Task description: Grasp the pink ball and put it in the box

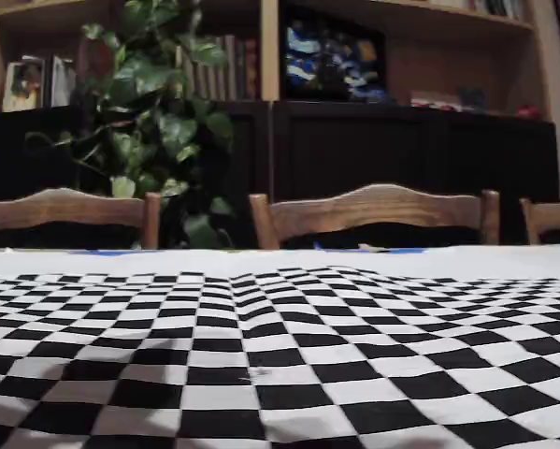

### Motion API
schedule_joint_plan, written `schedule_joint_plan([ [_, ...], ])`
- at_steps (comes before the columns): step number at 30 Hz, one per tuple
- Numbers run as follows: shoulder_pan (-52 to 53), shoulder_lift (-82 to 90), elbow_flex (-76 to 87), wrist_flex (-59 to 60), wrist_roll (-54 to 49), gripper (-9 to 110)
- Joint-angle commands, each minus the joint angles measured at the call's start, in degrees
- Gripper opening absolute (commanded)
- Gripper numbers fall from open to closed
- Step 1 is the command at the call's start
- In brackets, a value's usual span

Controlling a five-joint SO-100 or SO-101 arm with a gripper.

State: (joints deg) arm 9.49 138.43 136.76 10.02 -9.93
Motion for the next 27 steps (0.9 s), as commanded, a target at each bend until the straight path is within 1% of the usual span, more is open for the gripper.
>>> schedule_joint_plan([
  [1,-4.0,10.3,8.0,1.1,1.3,0],
  [3,-6.1,17.7,14.2,3.5,1.3,0],
  [7,-7.2,27.7,21.2,9.8,1.4,0],
  [14,-8.8,37.9,29.4,17.7,2.1,0],
  [20,-9.4,43.1,37.1,20.5,2.1,0],
  [27,-9.1,46.7,41.4,23.7,2.1,0],
])
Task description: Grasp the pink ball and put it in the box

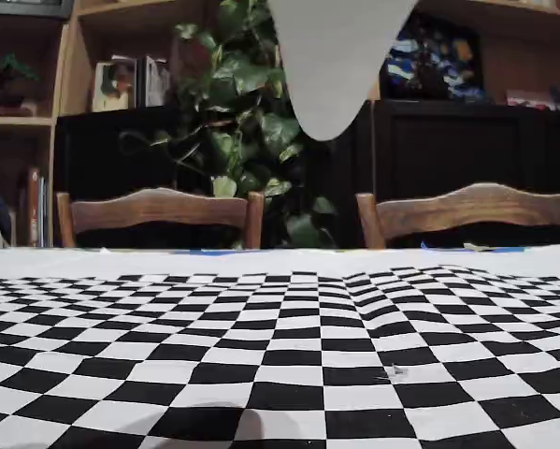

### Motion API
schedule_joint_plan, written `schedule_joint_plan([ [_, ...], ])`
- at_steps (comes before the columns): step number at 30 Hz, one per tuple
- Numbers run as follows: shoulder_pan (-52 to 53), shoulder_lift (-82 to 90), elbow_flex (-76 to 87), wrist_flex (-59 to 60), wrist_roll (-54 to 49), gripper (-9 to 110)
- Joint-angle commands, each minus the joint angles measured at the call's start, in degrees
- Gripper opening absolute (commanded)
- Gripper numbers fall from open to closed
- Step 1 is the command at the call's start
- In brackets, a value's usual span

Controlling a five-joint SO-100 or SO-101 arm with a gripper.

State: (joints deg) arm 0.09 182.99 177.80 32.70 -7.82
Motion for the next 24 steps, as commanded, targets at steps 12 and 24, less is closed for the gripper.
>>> schedule_joint_plan([
  [12,0.7,3.3,0.5,13.1,0.5,0],
  [24,0.6,3.3,0.5,13.2,0.4,0],
])
